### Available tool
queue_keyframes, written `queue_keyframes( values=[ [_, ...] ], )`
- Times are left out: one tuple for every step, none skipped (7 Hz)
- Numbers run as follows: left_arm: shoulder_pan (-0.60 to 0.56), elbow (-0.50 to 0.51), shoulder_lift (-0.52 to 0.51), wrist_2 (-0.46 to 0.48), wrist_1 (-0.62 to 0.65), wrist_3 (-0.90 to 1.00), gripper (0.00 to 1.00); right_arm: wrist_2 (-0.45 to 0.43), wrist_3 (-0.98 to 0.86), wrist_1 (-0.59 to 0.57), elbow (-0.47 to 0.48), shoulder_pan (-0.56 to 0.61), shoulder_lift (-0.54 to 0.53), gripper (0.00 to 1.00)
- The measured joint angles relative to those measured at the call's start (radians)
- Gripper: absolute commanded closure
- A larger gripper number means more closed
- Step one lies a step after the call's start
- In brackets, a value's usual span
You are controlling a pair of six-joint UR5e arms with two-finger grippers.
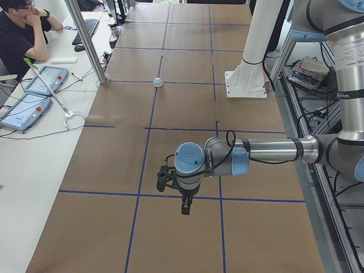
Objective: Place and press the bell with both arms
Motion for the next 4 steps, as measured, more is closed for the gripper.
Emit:
queue_keyframes(
  values=[
    [0.0, 0.0, 0.0, 0.0, 0.0, 0.0, 0.0, 0.003, 0.042, 0.007, 0.001, -0.048, 0.054, 0.0],
    [0.0, 0.0, -0.001, 0.0, 0.0, 0.0, 0.0, 0.005, 0.136, 0.01, 0.0, -0.128, 0.137, 0.0],
    [0.0, 0.0, -0.001, -0.001, 0.0, 0.0, 0.0, 0.001, 0.275, 0.011, -0.004, -0.228, 0.238, 0.0],
    [0.0, -0.001, -0.001, -0.003, 0.0, 0.0, 0.0, -0.013, 0.449, 0.012, -0.015, -0.345, 0.355, 0.0]
  ],
)
